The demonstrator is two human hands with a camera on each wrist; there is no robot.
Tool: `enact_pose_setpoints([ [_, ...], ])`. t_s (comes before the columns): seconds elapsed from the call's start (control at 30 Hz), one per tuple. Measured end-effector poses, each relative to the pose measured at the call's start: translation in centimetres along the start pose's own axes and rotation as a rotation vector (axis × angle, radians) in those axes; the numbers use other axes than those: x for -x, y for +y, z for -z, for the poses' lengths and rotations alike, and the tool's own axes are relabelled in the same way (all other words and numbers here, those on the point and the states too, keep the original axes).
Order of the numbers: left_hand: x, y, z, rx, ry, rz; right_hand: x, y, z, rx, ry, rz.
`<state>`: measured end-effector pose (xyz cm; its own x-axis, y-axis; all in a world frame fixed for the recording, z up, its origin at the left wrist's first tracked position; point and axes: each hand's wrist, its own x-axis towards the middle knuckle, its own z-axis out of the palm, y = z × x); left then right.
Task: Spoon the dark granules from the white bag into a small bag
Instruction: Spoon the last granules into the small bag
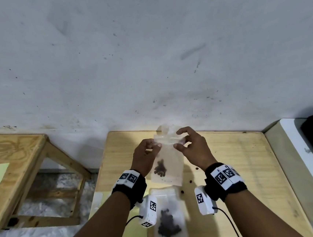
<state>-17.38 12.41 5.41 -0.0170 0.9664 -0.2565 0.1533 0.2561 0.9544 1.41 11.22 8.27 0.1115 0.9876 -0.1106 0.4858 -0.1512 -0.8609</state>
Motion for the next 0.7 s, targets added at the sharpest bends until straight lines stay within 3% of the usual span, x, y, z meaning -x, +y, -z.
enact_pose_setpoints([
  [0.3,0.9,1.9,-1.2,0.095,-0.103,0.009,0.4,0.1,0.9,-0.315,-0.077,-0.165],
  [0.7,1.2,1.8,-1.8,0.055,-0.121,0.034,1.0,-0.6,2.4,-0.450,-0.072,-0.240],
])
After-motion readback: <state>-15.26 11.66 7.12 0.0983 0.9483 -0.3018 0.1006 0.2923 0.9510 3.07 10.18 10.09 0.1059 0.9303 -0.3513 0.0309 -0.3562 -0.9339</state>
